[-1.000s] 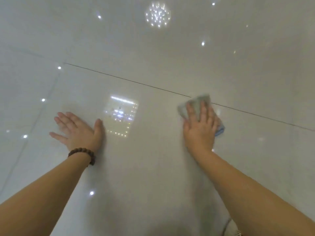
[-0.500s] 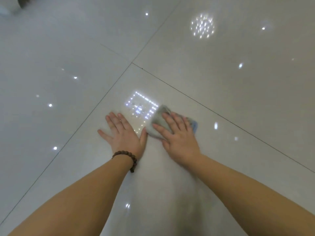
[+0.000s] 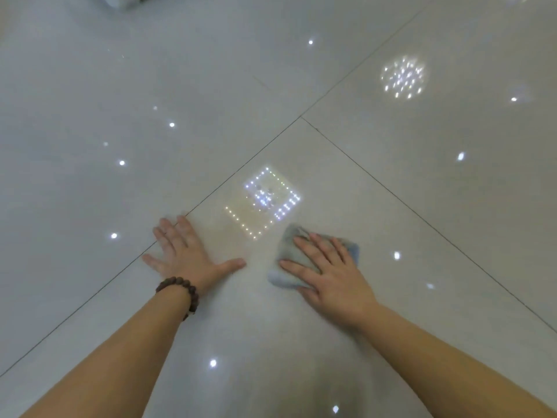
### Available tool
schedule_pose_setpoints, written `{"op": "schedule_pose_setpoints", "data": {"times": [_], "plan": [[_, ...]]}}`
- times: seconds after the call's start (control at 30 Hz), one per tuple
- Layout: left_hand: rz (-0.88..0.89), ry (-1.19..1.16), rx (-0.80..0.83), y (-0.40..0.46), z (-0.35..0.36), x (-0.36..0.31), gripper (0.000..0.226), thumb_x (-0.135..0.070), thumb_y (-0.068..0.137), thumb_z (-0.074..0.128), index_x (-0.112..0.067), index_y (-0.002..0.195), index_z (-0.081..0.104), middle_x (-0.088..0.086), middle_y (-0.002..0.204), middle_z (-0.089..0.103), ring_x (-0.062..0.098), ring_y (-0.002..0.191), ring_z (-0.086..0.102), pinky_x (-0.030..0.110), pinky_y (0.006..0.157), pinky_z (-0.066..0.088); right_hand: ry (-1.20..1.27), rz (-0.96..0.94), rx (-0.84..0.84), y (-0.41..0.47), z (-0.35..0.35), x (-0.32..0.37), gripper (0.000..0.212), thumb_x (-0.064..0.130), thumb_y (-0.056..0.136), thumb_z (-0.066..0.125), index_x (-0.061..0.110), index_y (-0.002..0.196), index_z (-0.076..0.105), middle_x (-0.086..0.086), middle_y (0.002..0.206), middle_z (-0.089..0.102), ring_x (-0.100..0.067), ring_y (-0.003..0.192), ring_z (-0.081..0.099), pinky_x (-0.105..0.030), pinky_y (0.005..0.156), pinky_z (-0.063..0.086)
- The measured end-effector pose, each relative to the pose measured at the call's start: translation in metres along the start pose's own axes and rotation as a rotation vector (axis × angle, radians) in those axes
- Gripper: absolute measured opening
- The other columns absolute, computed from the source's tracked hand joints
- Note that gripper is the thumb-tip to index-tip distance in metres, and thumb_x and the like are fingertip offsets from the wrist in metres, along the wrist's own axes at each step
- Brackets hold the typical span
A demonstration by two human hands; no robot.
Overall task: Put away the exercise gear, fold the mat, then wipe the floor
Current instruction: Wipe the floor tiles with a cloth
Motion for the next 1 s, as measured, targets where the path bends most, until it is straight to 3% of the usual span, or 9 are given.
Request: {"op": "schedule_pose_setpoints", "data": {"times": [0.27,0.33,0.47,0.53,0.67,0.73,0.87,0.93,1.0], "plan": [[0.008,0.071,0.206,0.006,-0.003,-0.002,0.166,-0.095,0.034,0.057,-0.009,0.125,-0.052,0.021,0.141,-0.048,0.040,0.135,-0.037,0.071,0.106,-0.002,0.045,0.821,-0.203,0.161,-0.028,-0.110,0.050,0.043,0.094,0.038,0.037,0.143,0.035,-0.007,0.157,0.022,-0.031,0.144,0.014,-0.053,0.115,0.009],[0.000,0.062,0.231,0.006,-0.004,-0.004,0.166,-0.094,0.034,0.059,-0.010,0.124,-0.053,0.021,0.139,-0.051,0.040,0.133,-0.040,0.070,0.106,-0.005,0.022,0.643,-0.228,0.166,-0.011,-0.048,0.049,0.039,0.092,0.046,0.036,0.140,0.040,-0.008,0.154,0.028,-0.033,0.142,0.020,-0.052,0.115,0.011],[-0.024,0.029,0.263,0.004,-0.007,-0.004,0.167,-0.091,0.036,0.064,-0.011,0.123,-0.055,0.020,0.136,-0.054,0.039,0.130,-0.044,0.069,0.106,-0.008,-0.022,-0.178,0.054,0.159,0.006,0.021,0.046,0.048,0.091,0.042,0.042,0.136,0.046,-0.001,0.151,0.037,-0.028,0.139,0.029,-0.047,0.114,0.015],[-0.034,0.028,0.281,0.004,-0.007,-0.005,0.167,-0.091,0.036,0.063,-0.010,0.122,-0.055,0.021,0.134,-0.055,0.040,0.129,-0.046,0.070,0.105,-0.009,-0.049,0.013,0.006,0.193,-0.011,-0.051,0.052,0.052,0.089,0.032,0.042,0.140,0.039,-0.002,0.154,0.031,-0.027,0.142,0.024,-0.047,0.115,0.011],[-0.039,0.034,0.283,0.006,-0.007,-0.005,0.168,-0.092,0.034,0.062,-0.010,0.119,-0.057,0.020,0.128,-0.059,0.041,0.128,-0.046,0.070,0.104,-0.011,0.097,0.860,-0.138,0.234,-0.040,-0.143,0.053,0.049,0.095,0.034,0.039,0.146,0.027,-0.005,0.159,0.011,-0.028,0.146,0.005,-0.052,0.116,0.001],[-0.033,0.025,0.275,0.005,-0.007,-0.005,0.168,-0.092,0.033,0.062,-0.011,0.117,-0.058,0.017,0.123,-0.062,0.040,0.128,-0.046,0.070,0.104,-0.011,0.045,0.775,-0.152,0.233,-0.025,-0.077,0.050,0.044,0.095,0.040,0.039,0.144,0.032,-0.007,0.158,0.017,-0.031,0.145,0.010,-0.053,0.116,0.003],[-0.015,-0.010,0.274,0.003,-0.009,-0.004,0.167,-0.092,0.034,0.063,-0.012,0.121,-0.056,0.017,0.129,-0.060,0.038,0.127,-0.048,0.070,0.106,-0.012,-0.033,-0.022,0.062,0.162,0.008,0.022,0.048,0.045,0.093,0.042,0.041,0.140,0.039,-0.004,0.153,0.031,-0.030,0.142,0.023,-0.048,0.115,0.011],[-0.013,0.006,0.281,0.003,-0.008,-0.003,0.168,-0.093,0.032,0.061,-0.012,0.121,-0.056,0.019,0.131,-0.058,0.038,0.126,-0.049,0.070,0.104,-0.013,-0.112,0.121,-0.023,0.133,-0.012,-0.048,0.049,0.044,0.092,0.035,0.037,0.141,0.040,-0.007,0.153,0.033,-0.031,0.140,0.028,-0.052,0.112,0.021],[-0.011,0.022,0.279,0.002,-0.009,-0.005,0.167,-0.094,0.031,0.060,-0.012,0.118,-0.057,0.019,0.133,-0.057,0.039,0.127,-0.047,0.070,0.104,-0.012,-0.116,0.596,-0.122,0.097,-0.041,-0.128,0.058,0.049,0.090,0.026,0.033,0.145,0.037,-0.013,0.154,0.027,-0.035,0.140,0.026,-0.056,0.111,0.021]]}}
Point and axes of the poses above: each hand's wrist, its own y-axis towards the middle knuckle, its own z-axis out of the palm, x = y × z, the point moved 5 cm from there along y, towards the middle knuckle
